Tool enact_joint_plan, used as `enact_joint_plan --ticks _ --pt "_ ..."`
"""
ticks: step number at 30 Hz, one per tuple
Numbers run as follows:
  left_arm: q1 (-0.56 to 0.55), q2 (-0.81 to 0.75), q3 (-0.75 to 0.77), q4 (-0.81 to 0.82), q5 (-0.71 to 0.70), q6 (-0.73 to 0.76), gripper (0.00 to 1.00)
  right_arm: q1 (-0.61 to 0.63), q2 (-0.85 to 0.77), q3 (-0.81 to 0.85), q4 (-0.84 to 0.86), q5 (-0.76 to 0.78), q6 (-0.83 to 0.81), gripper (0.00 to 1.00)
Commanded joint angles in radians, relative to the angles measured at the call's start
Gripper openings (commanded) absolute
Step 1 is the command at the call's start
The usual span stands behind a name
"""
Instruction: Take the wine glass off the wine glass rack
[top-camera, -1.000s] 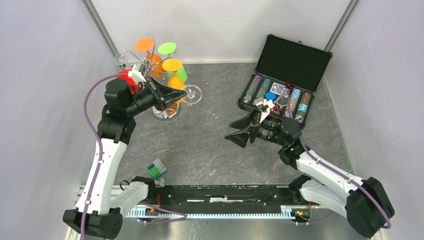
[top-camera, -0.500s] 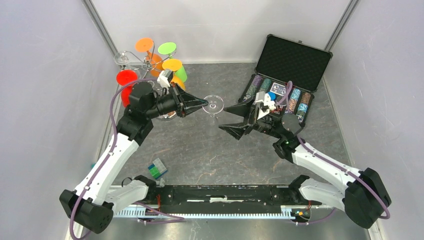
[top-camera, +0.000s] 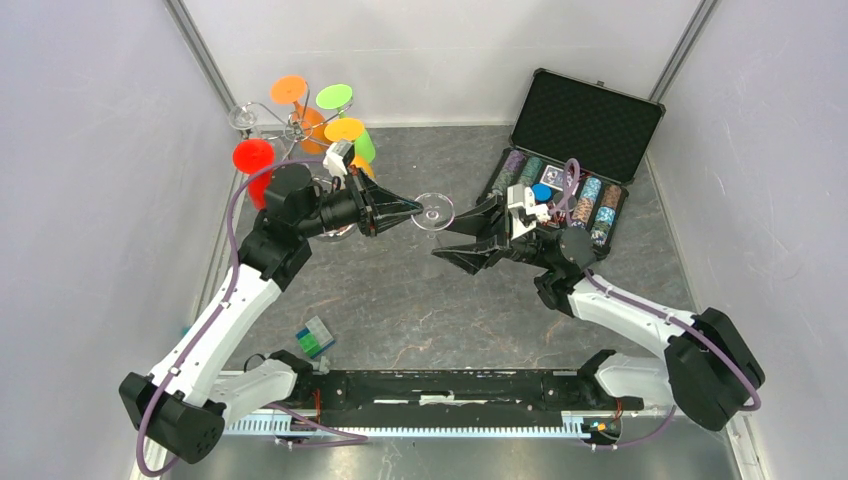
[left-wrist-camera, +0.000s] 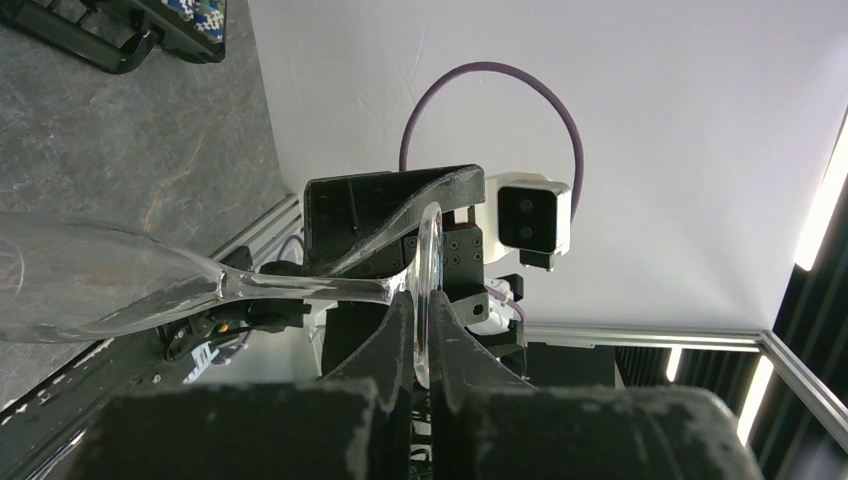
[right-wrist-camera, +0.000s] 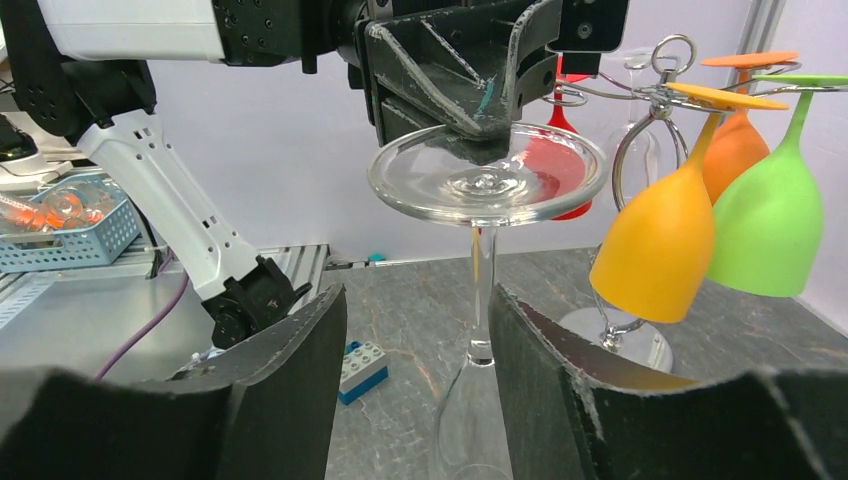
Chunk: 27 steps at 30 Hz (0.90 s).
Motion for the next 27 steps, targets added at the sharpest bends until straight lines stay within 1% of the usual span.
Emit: enact_joint_plan --ticks 1,3,8,13,15,20,22,25,26,27 --pt "-0.008 -0.021 0.004 0.051 0.015 -0.041 0.02 0.007 0.034 0.054 0.115 -0.019 0.033 0.59" --pt "-0.009 -0.024 0.004 0.051 0.016 -0.040 0.02 0.011 0.053 0.068 0.115 -0.015 0.037 0.58" --pt "-0.008 -0.039 0.002 0.051 0.012 -0.039 0.02 0.015 0.109 0.093 0.186 0.004 0.116 0.49" --pt "-0.008 -0.043 0.007 0.052 0.015 -0.039 0.02 0.019 0.125 0.103 0.204 0.019 0.136 0.36" --pt "-0.009 -0.045 0.008 0.056 0.015 -0.041 0.02 0.022 0.129 0.109 0.203 0.027 0.134 0.32" --pt "-0.008 -0.047 0.009 0.073 0.018 -0.051 0.02 0.026 0.160 0.129 0.212 0.030 0.139 0.27" --pt "-0.008 -0.045 0.014 0.074 0.018 -0.051 0.02 0.027 0.169 0.131 0.216 0.030 0.139 0.22" --pt "-0.008 -0.050 0.012 0.073 0.006 -0.044 0.02 0.027 0.171 0.133 0.224 0.040 0.147 0.06" --pt "-0.009 -0.057 0.010 0.073 -0.003 -0.039 0.05 0.026 0.169 0.130 0.234 0.046 0.154 0.01" --pt "-0.008 -0.062 0.007 0.073 -0.013 -0.032 0.11 0.026 0.165 0.127 0.244 0.058 0.160 0.00"
